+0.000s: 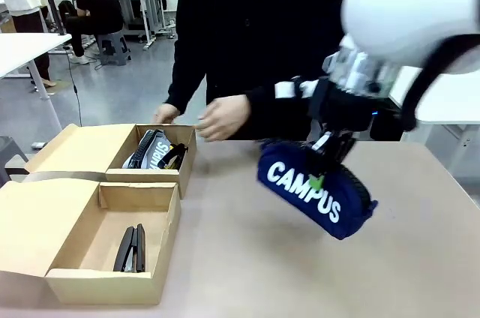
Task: Place items inside the box.
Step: Pick up a Pencil pouch or Stapler and place it inside the Mailer Box closest to the robot.
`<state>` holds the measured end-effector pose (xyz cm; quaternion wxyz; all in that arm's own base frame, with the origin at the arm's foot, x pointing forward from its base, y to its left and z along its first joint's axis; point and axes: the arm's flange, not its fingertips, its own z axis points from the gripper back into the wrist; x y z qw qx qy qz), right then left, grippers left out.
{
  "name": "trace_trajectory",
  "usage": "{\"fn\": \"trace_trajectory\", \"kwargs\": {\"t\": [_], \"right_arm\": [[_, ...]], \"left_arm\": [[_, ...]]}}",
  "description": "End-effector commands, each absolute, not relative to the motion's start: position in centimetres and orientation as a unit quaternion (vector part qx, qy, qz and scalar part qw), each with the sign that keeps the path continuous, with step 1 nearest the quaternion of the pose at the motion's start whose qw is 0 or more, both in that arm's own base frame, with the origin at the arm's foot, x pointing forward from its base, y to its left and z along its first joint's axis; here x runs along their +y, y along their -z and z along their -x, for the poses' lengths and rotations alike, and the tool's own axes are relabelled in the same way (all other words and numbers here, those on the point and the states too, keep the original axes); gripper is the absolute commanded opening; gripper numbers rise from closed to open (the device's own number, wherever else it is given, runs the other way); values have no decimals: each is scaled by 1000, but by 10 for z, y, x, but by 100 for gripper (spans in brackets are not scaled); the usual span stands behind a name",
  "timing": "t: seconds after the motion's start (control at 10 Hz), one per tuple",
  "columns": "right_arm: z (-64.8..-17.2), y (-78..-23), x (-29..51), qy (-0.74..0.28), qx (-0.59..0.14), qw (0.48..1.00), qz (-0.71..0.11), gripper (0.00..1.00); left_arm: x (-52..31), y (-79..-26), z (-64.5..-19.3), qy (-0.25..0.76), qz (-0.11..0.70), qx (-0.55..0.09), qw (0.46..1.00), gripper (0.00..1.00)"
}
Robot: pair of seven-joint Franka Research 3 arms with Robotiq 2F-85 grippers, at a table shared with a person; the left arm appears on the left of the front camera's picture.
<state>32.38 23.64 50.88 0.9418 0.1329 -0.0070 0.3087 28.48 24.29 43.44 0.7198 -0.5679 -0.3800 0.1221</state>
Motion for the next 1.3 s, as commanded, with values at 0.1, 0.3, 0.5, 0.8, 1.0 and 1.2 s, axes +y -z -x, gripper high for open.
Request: {"fn": "trace_trajectory", "kwargs": {"t": [0.1,0.3,0.5,0.8,1.0,1.2], "right_arm": [[-281,-510,202,-235,-60,960,-138,0],[-306,-517,220,-244,-35,961,-129,0],[-306,-517,220,-244,-35,961,-129,0],[-286,-522,247,-177,-16,978,-113,7],[-274,-536,280,-81,45,995,-22,7],[-260,-549,312,-30,39,999,-12,7]], "left_arm": [[241,-435,-286,-117,572,-393,710,100],[241,-435,-286,-117,572,-393,710,100],[241,-435,-286,-117,572,-393,710,100],[241,-435,-286,-117,572,-393,710,100],[241,-435,-286,-117,572,-393,710,100],[241,-435,-286,-117,572,-393,710,100]]}}
